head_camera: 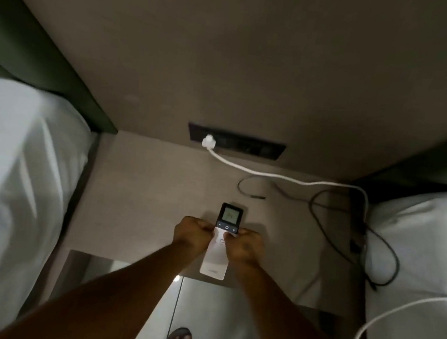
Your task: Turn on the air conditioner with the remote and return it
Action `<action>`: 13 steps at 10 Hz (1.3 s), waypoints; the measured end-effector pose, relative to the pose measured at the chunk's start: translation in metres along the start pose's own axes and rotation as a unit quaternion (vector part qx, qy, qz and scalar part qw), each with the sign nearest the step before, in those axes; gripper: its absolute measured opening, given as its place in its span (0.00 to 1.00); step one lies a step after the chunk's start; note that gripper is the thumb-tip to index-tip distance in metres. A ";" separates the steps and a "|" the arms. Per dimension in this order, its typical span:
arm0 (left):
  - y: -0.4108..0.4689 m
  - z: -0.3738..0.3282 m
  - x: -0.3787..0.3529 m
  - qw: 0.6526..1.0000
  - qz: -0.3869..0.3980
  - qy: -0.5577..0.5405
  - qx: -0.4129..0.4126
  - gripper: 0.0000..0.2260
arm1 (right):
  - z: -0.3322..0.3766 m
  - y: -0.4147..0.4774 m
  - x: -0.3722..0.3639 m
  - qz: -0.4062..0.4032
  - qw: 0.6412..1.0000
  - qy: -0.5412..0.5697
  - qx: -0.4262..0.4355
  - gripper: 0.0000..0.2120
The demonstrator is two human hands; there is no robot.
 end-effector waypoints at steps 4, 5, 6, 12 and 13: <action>0.070 0.088 -0.031 1.000 -0.003 0.028 -0.001 0.05 | -0.037 0.065 -0.067 -0.003 0.998 -0.062 0.006 0.13; 0.074 0.092 -0.033 0.999 0.002 0.035 -0.008 0.05 | -0.036 0.064 -0.067 -0.007 0.998 -0.056 0.008 0.14; 0.077 0.096 -0.032 1.000 -0.004 0.010 0.001 0.03 | -0.036 0.066 -0.067 -0.014 0.998 -0.063 0.017 0.14; 0.061 0.069 -0.033 0.984 0.028 0.125 -0.123 0.10 | -0.045 0.061 -0.073 -0.002 0.996 -0.081 0.040 0.14; 0.045 0.065 -0.033 0.981 0.060 0.130 -0.135 0.16 | -0.043 0.039 -0.066 -0.002 0.986 -0.142 0.084 0.25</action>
Point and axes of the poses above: each hand's wrist, its own y-axis towards the middle knuckle, its own x-axis out of the back of the hand, z = x × y, the point moved 10 cm from there along y, towards the middle knuckle, and after that the axes turned 5 degrees about -x, right-handed, at the moved point
